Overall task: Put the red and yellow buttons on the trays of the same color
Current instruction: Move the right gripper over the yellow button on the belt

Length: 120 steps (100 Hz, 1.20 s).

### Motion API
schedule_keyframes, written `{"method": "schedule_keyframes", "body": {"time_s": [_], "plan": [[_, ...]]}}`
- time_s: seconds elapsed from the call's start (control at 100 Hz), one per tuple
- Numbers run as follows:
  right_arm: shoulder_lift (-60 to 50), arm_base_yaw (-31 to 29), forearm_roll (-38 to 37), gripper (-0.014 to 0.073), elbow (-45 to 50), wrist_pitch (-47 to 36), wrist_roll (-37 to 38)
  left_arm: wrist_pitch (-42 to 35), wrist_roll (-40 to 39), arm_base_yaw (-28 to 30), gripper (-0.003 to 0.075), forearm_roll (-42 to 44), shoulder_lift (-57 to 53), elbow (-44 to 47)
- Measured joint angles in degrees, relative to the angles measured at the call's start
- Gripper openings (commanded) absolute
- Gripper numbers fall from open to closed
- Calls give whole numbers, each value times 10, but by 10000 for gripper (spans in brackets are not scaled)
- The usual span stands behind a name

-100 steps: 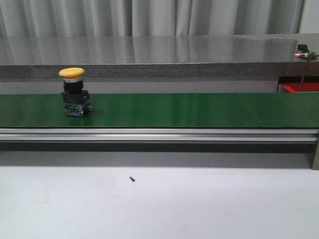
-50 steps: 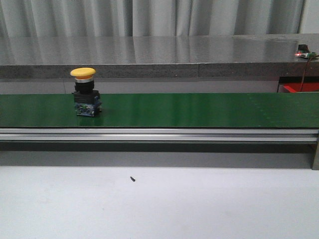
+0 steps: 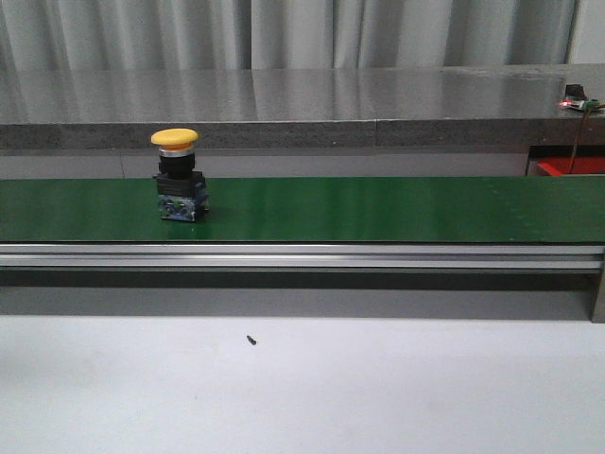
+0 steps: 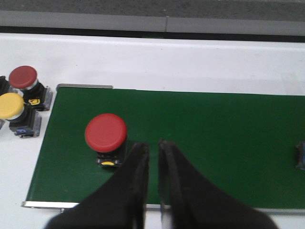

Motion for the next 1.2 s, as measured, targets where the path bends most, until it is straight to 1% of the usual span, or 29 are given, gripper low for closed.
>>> {"method": "schedule_keyframes", "body": {"time_s": [0.1, 0.34, 0.48, 0.85, 1.2], "plan": [[0, 0, 0, -68, 0, 0, 0, 13, 0, -14, -20, -15, -30, 14], [0, 0, -7, -68, 0, 0, -1, 140, 0, -21, -20, -23, -81, 19], [0, 0, -18, -68, 0, 0, -3, 179, 0, -22, -20, -23, -122, 33], [0, 0, -21, -68, 0, 0, -3, 212, 0, -22, -20, -22, -250, 110], [0, 0, -21, -68, 0, -7, -2, 225, 0, -22, -20, -22, -266, 116]]}}
